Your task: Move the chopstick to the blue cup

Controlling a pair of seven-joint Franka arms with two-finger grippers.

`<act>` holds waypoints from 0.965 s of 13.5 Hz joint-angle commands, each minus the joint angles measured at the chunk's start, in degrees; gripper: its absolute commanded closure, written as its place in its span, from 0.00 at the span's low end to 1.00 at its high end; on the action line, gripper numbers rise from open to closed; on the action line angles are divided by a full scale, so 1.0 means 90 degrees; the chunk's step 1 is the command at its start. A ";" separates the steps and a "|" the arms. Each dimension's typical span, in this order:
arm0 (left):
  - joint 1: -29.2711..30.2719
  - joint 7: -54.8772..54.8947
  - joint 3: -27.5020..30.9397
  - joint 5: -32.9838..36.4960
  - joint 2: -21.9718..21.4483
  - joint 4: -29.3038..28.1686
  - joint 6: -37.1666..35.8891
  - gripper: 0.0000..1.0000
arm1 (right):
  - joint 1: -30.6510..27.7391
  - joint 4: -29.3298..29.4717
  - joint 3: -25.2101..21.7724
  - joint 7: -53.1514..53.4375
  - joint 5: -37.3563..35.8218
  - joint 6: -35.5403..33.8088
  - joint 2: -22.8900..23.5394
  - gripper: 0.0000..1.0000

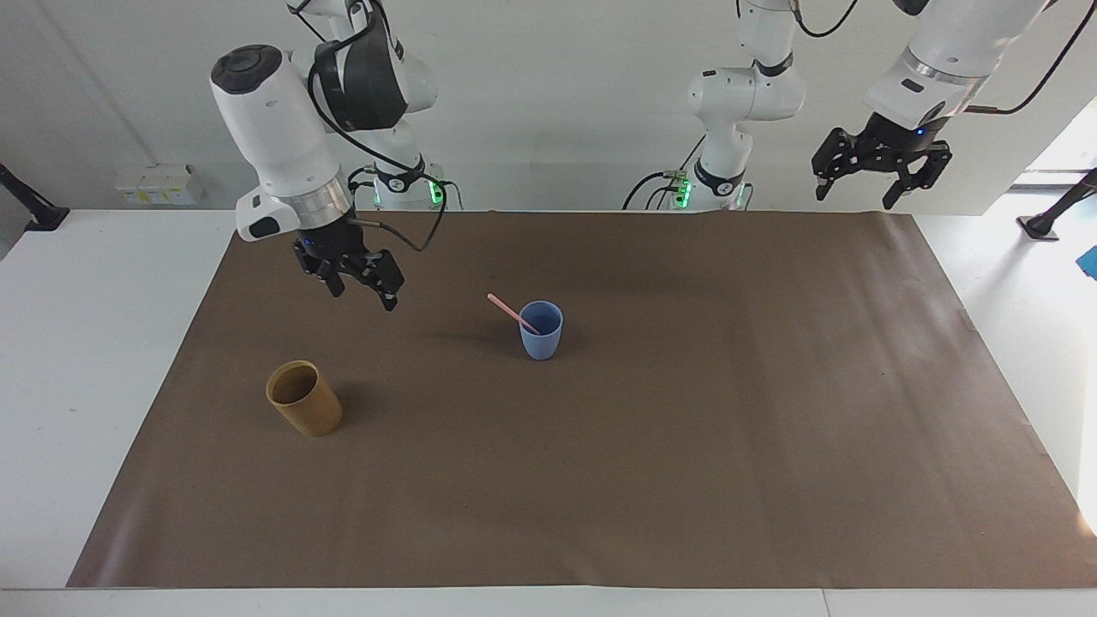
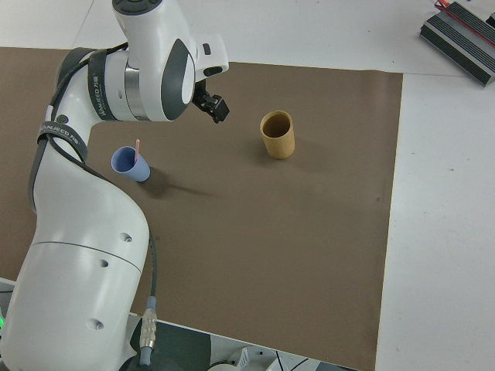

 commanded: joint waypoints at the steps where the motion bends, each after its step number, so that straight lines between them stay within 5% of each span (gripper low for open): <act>1: 0.0067 0.0047 -0.0037 0.0112 -0.0074 -0.0030 -0.0093 0.00 | -0.0355 0.0179 0.0056 -0.0643 -0.0342 -0.0512 -0.0352 0.00; 4: 0.0067 0.0047 -0.0037 0.0112 -0.0074 -0.0030 -0.0093 0.00 | -0.0562 0.1195 0.0056 -0.0946 -0.0410 -0.1655 -0.0196 0.00; 13: 0.0067 0.0047 -0.0037 0.0112 -0.0074 -0.0020 -0.0093 0.00 | -0.0503 0.0816 0.0085 -0.1221 -0.0293 -0.1892 -0.0665 0.00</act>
